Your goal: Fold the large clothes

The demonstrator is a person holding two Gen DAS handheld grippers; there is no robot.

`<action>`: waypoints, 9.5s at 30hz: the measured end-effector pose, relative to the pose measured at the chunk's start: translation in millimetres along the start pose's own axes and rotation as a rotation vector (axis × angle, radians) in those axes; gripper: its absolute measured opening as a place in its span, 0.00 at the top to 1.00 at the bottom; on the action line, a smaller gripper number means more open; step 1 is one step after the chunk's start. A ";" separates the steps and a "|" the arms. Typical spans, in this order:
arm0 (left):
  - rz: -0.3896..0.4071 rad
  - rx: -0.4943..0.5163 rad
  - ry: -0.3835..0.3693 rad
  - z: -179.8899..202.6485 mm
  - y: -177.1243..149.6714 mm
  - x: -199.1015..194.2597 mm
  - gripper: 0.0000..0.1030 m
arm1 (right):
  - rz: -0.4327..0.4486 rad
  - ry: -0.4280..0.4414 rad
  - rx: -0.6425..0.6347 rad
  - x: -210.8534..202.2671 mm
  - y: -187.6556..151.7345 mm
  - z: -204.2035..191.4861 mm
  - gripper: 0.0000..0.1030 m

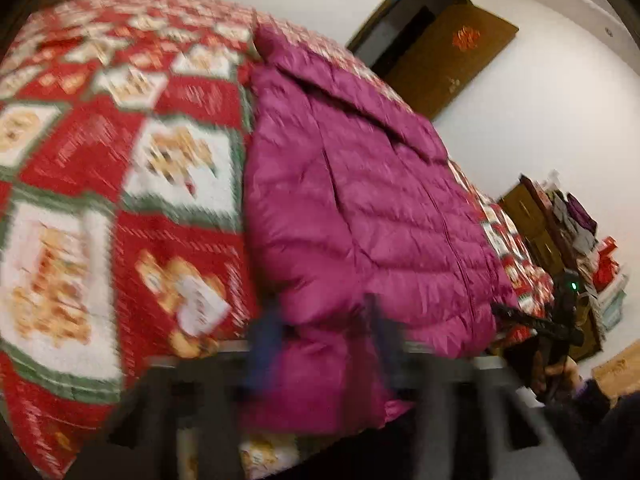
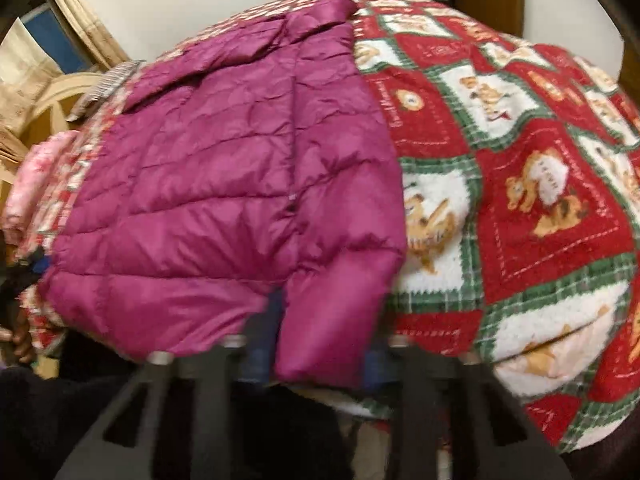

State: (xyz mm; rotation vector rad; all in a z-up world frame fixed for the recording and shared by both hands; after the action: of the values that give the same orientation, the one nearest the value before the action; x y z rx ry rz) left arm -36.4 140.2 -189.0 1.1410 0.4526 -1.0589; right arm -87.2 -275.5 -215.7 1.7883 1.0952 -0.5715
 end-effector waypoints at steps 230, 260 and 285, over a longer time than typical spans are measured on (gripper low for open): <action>0.184 -0.084 0.505 4.3 185.2 129.1 0.13 | 0.217 0.048 -0.085 160.5 185.4 -125.3 0.92; 0.145 -0.069 0.539 10.7 170.8 122.6 0.13 | 0.230 0.009 -0.127 162.3 184.2 -128.8 0.91; 0.205 -0.362 0.130 9.2 158.4 107.8 0.21 | 0.184 -0.108 -0.215 167.6 186.7 -137.9 0.90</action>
State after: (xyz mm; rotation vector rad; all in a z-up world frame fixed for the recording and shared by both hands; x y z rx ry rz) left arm 148.4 88.9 -186.5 0.9124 0.5910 -0.6927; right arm 146.8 -112.4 -191.1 1.6308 0.8730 -0.4173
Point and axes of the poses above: each gripper's, at about its wrist camera, not at the fingertips, and x roughly the way its jaws point, z to its right, y to its top, the point moved 4 cm from there along x, roughly the way its jaws point, and after that the axes turned 12 degrees about y, right-handed, at the moved point
